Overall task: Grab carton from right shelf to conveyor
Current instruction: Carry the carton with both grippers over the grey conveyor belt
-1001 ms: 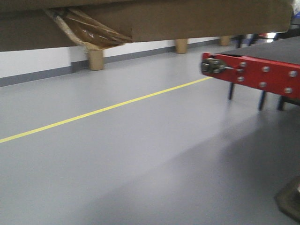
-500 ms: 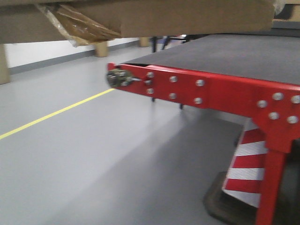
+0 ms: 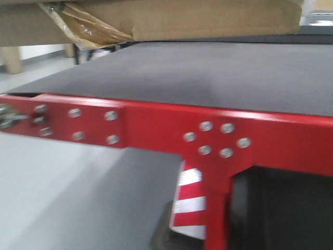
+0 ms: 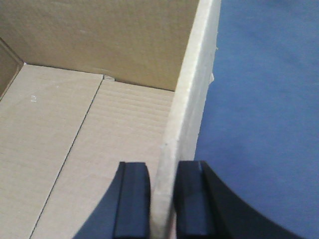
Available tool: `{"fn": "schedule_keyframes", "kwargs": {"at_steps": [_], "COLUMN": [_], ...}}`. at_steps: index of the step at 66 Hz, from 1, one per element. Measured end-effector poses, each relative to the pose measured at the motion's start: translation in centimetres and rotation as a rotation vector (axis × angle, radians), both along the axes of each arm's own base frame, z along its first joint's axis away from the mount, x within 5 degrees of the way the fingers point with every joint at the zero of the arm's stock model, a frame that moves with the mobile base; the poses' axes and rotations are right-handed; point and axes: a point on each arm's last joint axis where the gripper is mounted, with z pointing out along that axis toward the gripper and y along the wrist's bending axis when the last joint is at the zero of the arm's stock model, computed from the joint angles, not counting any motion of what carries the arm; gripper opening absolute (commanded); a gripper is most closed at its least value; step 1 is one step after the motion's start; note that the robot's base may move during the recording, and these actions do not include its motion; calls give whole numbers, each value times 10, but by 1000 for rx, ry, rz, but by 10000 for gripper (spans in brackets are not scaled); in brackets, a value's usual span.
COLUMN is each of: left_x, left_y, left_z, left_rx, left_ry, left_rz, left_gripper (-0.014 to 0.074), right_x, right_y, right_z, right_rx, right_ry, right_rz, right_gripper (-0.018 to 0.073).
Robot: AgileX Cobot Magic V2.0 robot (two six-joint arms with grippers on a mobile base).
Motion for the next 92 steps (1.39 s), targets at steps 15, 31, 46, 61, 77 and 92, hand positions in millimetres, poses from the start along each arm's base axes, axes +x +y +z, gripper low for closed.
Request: {"fn": "schedule_keyframes", "kwargs": {"at_steps": [15,31,46,61,77,92], "left_x": [0,0,0,0,0,1], "left_y": [0,0,0,0,0,0], "left_z": [0,0,1,1,1,1], "left_rx": [0,-1,2,4,4,3], "left_ry": [-2,-5,-7,-8,-9,-10], "left_rz": [-1,-2,0,1,0,0], "left_gripper": [-16,-16,-16,-16,-16,-16], "right_x": [0,0,0,0,0,0], "right_y": [0,0,0,0,0,0], "right_z": [0,0,0,0,0,0], "right_rx": [0,0,0,0,0,0], "right_ry": [0,0,0,0,0,0], "right_rz": [0,0,0,0,0,0], "right_gripper": [-67,-67,-67,-67,-67,-67]}}
